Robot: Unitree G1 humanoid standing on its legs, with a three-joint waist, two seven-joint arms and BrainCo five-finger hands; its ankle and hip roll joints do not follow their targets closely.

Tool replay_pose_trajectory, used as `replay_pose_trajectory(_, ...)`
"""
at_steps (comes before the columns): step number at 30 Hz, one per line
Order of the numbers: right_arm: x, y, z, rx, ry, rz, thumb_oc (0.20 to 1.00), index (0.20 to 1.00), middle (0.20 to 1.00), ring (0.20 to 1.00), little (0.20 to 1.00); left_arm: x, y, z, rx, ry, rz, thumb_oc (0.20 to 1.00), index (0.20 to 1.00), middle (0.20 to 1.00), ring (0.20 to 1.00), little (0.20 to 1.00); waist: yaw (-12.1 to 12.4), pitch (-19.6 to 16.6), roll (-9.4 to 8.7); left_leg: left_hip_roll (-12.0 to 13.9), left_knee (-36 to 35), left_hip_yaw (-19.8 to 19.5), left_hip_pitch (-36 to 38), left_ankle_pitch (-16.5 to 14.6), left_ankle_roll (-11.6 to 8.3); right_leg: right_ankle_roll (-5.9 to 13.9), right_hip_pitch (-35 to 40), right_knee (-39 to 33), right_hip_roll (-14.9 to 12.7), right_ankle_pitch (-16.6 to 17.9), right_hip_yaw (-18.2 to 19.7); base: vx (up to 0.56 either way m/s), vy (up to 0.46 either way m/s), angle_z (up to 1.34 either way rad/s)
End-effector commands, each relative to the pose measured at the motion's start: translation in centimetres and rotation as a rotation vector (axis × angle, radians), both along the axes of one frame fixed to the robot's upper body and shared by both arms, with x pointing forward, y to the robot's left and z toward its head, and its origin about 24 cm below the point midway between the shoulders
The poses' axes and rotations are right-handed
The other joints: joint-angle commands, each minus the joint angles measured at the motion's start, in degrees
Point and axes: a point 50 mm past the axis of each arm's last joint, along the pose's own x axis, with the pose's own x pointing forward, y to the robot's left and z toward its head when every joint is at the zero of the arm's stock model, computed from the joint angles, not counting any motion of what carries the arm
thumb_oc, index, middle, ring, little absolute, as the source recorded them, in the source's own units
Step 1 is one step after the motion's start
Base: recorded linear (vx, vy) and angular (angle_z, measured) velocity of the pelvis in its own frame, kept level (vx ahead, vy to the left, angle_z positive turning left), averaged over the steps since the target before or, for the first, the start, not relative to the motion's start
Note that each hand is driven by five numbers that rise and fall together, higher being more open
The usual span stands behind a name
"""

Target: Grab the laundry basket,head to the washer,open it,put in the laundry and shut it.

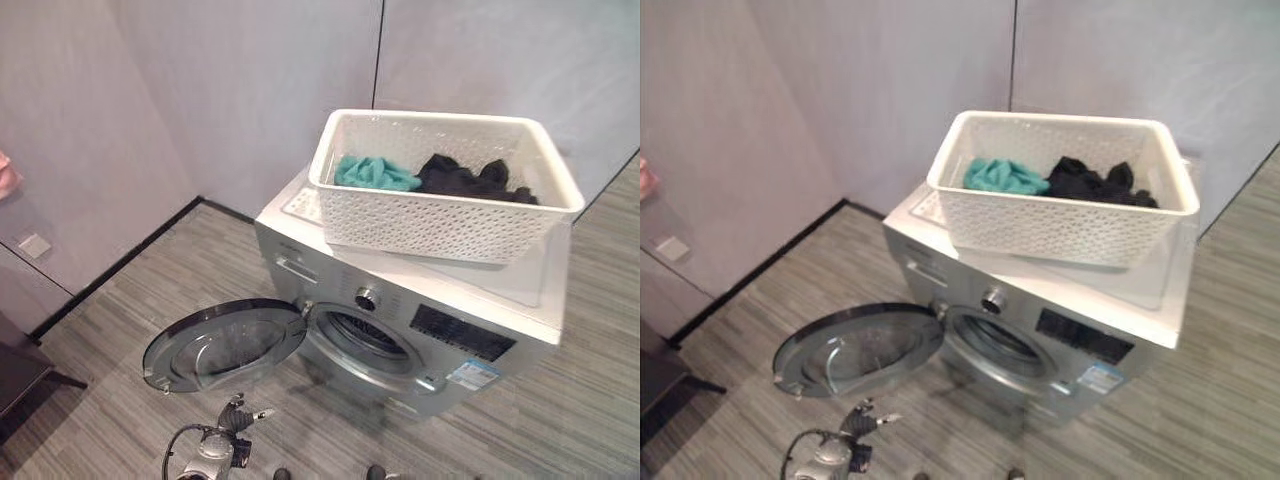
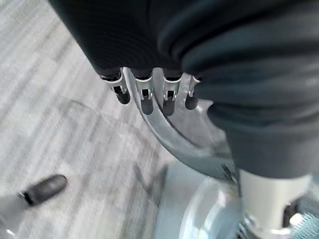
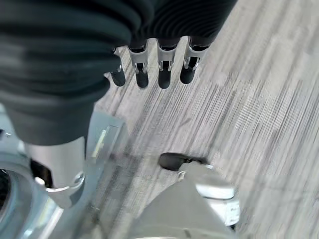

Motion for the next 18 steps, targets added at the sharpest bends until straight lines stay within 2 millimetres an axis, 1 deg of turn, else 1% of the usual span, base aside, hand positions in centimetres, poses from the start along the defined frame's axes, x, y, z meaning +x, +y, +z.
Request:
replay_pose_trajectory(1, 0.2, -2.2, 0.8, -0.032, -0.029, -0.163, 1.0, 1.0, 1.0, 1.0, 1.0, 2.1, 1.8, 1.3, 0.012, -0.09, 0.053, 1.0, 1.0, 1.0, 1.0, 1.0, 0.4, -0.1, -2.77, -1.2, 5.5, -1.4, -1.8, -5.1, 1.02, 3.52, -2.5, 4.5, -3.9, 1.8, 1.8, 0.0, 0.181, -0.04)
replay_pose_trajectory(3, -0.5, -5.0, 2.0, -0.083, -0.065, -0.296, 1.0, 1.0, 1.0, 1.0, 1.0, 2.4, 2.4, 1.7, 0.017, -0.103, 0.06, 1.0, 1.0, 1.0, 1.0, 1.0, -0.3, 0.8, -2.79, -1.8, 6.0, -2.2, -1.6, -5.8, 2.15, 3.66, -4.2, 10.0, -3.1, 0.0, 3.4, 0.01, 0.157, 0.1)
replay_pose_trajectory(4, -0.8, -6.0, 2.4, -0.106, -0.073, -0.332, 1.0, 1.0, 1.0, 1.0, 1.0, 2.5, 2.6, 1.8, 0.022, -0.106, 0.057, 1.0, 1.0, 1.0, 1.0, 1.0, -0.5, 1.0, -2.81, -2.2, 6.1, -2.5, -1.5, -6.0, 2.43, 3.62, -4.4, 11.2, -2.9, -0.4, 3.9, 0.01, 0.083, 0.05)
replay_pose_trajectory(5, -0.8, -6.0, 2.4, -0.106, -0.074, -0.332, 1.0, 1.0, 1.0, 1.0, 1.0, 2.5, 2.6, 1.8, 0.022, -0.107, 0.057, 1.0, 1.0, 1.0, 1.0, 1.0, -0.4, 0.8, -2.76, -2.1, 6.1, -2.4, -1.7, -5.9, 2.42, 3.57, -4.6, 11.1, -2.9, -0.2, 4.0, 0.03, 0.075, -0.01)
replay_pose_trajectory(6, -1.7, -9.0, 4.2, -0.172, -0.114, -0.452, 1.0, 1.0, 1.0, 1.0, 1.0, 2.7, 3.3, 2.0, 0.054, -0.1, 0.044, 1.0, 1.0, 1.0, 1.0, 1.0, -1.1, 1.2, -3.05, -2.8, 6.1, -3.5, -1.2, -6.3, 2.8, 3.75, -5.4, 12.4, -2.9, 0.2, 5.6, 0.02, 0.031, 0.05)
replay_pose_trajectory(7, -2.5, -10.4, 5.0, -0.204, -0.118, -0.506, 1.0, 1.0, 1.0, 1.0, 1.0, 2.8, 3.6, 2.1, 0.071, -0.094, 0.035, 1.0, 1.0, 1.0, 1.0, 1.0, -1.3, 1.1, -3.0, -2.6, 5.8, -3.6, -1.4, -6.2, 2.74, 4.06, -6.7, 11.9, -3.4, 1.2, 6.4, 0.04, -0.004, 0.08)
replay_pose_trajectory(9, -4.7, -13.2, 7.0, -0.281, -0.123, -0.622, 1.0, 1.0, 1.0, 1.0, 1.0, 3.2, 4.5, 2.5, 0.106, -0.103, 0.033, 1.0, 1.0, 1.0, 1.0, 1.0, -1.4, 1.0, -3.22, -2.2, 5.8, -3.8, -1.1, -6.7, 2.26, 4.84, -6.7, 7.7, -6.5, 3.8, 5.5, 0.04, -0.081, 0.13)
replay_pose_trajectory(10, -5.4, -14.1, 7.7, -0.311, -0.129, -0.659, 1.0, 1.0, 1.0, 1.0, 1.0, 3.4, 4.6, 2.6, 0.11, -0.111, 0.032, 1.0, 1.0, 1.0, 1.0, 1.0, -1.3, 0.7, -3.24, -2.1, 5.7, -3.8, -1.3, -6.7, 2.14, 5.15, -6.6, 5.4, -7.6, 5.2, 4.6, 0.05, -0.094, 0.18)
replay_pose_trajectory(11, -6.5, -15.2, 8.8, -0.356, -0.138, -0.719, 1.0, 1.0, 1.0, 1.0, 1.0, 3.6, 4.8, 2.9, 0.113, -0.129, 0.036, 1.0, 1.0, 1.0, 1.0, 1.0, -1.2, 0.7, -3.42, -1.8, 5.7, -3.7, -1.0, -7.1, 1.84, 5.82, -6.4, 1.6, -9.8, 7.3, 2.5, 0.07, -0.087, 0.14)
replay_pose_trajectory(12, -6.9, -16.2, 9.8, -0.399, -0.154, -0.756, 1.0, 1.0, 1.0, 1.0, 1.0, 3.7, 5.0, 3.1, 0.11, -0.145, 0.05, 1.0, 1.0, 1.0, 1.0, 1.0, -1.2, 0.8, -3.6, -1.6, 5.7, -3.5, -0.6, -7.6, 1.66, 6.41, -5.9, -0.6, -11.0, 8.6, 1.2, 0.07, -0.083, 0.1)
replay_pose_trajectory(13, -7.1, -16.7, 10.3, -0.427, -0.164, -0.765, 1.0, 1.0, 1.0, 1.0, 1.0, 3.7, 5.1, 3.2, 0.111, -0.15, 0.062, 1.0, 1.0, 1.0, 1.0, 1.0, -1.4, 0.6, -4.04, -1.8, 5.7, -3.6, -0.7, -7.5, 1.61, 6.49, -5.9, -1.3, -11.4, 9.3, 1.6, 0.07, -0.057, 0.0)
replay_pose_trajectory(15, -6.7, -18.2, 12.0, -0.507, -0.24, -0.779, 1.0, 1.0, 1.0, 1.0, 1.0, 3.1, 5.6, 3.0, 0.115, -0.139, 0.104, 1.0, 1.0, 1.0, 1.0, 1.0, -2.0, 0.1, -5.66, -2.6, 5.6, -3.4, -0.2, -7.8, 1.44, 7.39, -5.2, -2.1, -11.4, 10.6, 3.7, 0.1, -0.045, 0.06)
replay_pose_trajectory(16, -5.6, -19.2, 13.4, -0.572, -0.309, -0.758, 1.0, 1.0, 1.0, 1.0, 1.0, 2.4, 5.8, 2.6, 0.118, -0.118, 0.124, 1.0, 1.0, 1.0, 1.0, 1.0, -2.2, -0.4, -6.18, -2.9, 5.5, -3.1, 0.3, -8.3, 1.4, 8.04, -4.7, -2.2, -11.5, 11.6, 3.7, 0.08, -0.025, 0.25)
replay_pose_trajectory(17, -5.6, -19.1, 13.4, -0.572, -0.308, -0.759, 1.0, 1.0, 1.0, 1.0, 1.0, 2.4, 5.8, 2.6, 0.118, -0.118, 0.123, 1.0, 1.0, 1.0, 1.0, 1.0, -2.1, -0.5, -6.31, -3.1, 5.5, -3.0, 0.1, -8.1, 1.44, 8.03, -4.9, -2.4, -11.6, 11.8, 3.7, 0.14, -0.046, -0.03)
replay_pose_trajectory(18, -1.1, -20.5, 17.7, -0.741, -0.51, -0.59, 1.0, 1.0, 1.0, 1.0, 1.0, 1.0, 5.7, 1.9, 0.109, -0.082, 0.159, 1.0, 1.0, 1.0, 1.0, 1.0, -2.5, -1.9, -7.02, -3.6, 4.9, -3.0, 0.7, -8.6, 1.46, 8.55, -4.8, -2.5, -11.2, 13.3, 4.5, 0.12, -0.043, -0.19)
